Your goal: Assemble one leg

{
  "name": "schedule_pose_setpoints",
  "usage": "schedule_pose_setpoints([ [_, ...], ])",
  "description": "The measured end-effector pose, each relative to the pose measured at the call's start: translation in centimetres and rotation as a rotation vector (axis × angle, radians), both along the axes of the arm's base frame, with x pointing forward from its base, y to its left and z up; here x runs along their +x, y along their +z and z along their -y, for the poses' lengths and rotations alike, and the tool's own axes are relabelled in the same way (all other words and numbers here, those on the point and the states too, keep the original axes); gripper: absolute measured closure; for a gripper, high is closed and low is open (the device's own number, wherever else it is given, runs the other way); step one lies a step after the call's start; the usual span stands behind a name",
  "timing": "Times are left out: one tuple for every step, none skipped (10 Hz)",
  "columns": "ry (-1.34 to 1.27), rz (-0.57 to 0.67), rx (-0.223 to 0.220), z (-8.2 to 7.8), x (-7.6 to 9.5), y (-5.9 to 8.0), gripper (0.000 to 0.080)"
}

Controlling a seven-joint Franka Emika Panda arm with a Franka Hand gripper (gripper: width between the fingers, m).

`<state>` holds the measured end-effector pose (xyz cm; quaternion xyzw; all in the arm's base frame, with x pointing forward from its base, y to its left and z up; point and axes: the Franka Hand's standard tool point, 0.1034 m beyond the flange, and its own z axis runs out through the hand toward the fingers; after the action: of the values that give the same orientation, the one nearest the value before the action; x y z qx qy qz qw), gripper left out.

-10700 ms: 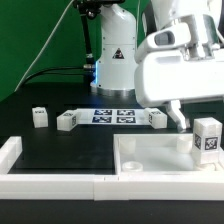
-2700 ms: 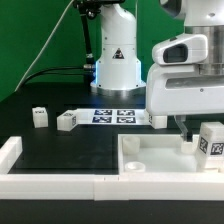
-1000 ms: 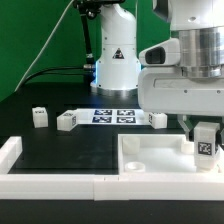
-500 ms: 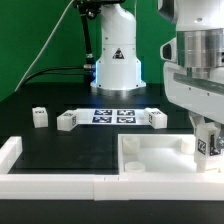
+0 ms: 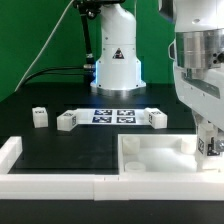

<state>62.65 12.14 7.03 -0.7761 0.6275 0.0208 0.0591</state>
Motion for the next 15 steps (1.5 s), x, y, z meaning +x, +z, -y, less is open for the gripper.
schedule_pose_setpoints([
  [0.039,-0.005,0.001,-0.21,-0.06,0.11,0.0214],
  [0.135,-0.012,-0.002,-0.44,-0.11,0.29,0.0163],
  [0.332,0.0,-0.011,-0.54,0.0,0.44,0.0154],
  [0.473,0.008,-0.012,-0.53,-0.01,0.42,0.0154],
  [0.58,0.014,-0.012,-0.48,-0.03,0.43,0.015],
  [0.743,0.024,-0.019,-0.41,-0.05,0.44,0.015],
  [0.861,0.037,-0.022,-0.19,-0.02,0.41,0.015],
  [0.93,0.044,-0.027,-0.24,-0.02,0.43,0.015],
  [1.049,0.054,-0.039,-0.24,-0.01,0.46,0.015],
  [1.128,0.061,-0.059,-0.44,0.07,0.62,0.015],
  [1.271,0.107,-0.103,-0.68,0.25,0.76,0.015],
  [1.355,0.111,-0.104,-0.47,0.12,0.62,0.015],
  [1.353,0.11,-0.104,-0.41,0.13,0.58,0.0177],
  [1.352,0.11,-0.104,-0.42,0.12,0.54,0.0177],
  [1.351,0.109,-0.104,-0.39,0.11,0.52,0.0353],
])
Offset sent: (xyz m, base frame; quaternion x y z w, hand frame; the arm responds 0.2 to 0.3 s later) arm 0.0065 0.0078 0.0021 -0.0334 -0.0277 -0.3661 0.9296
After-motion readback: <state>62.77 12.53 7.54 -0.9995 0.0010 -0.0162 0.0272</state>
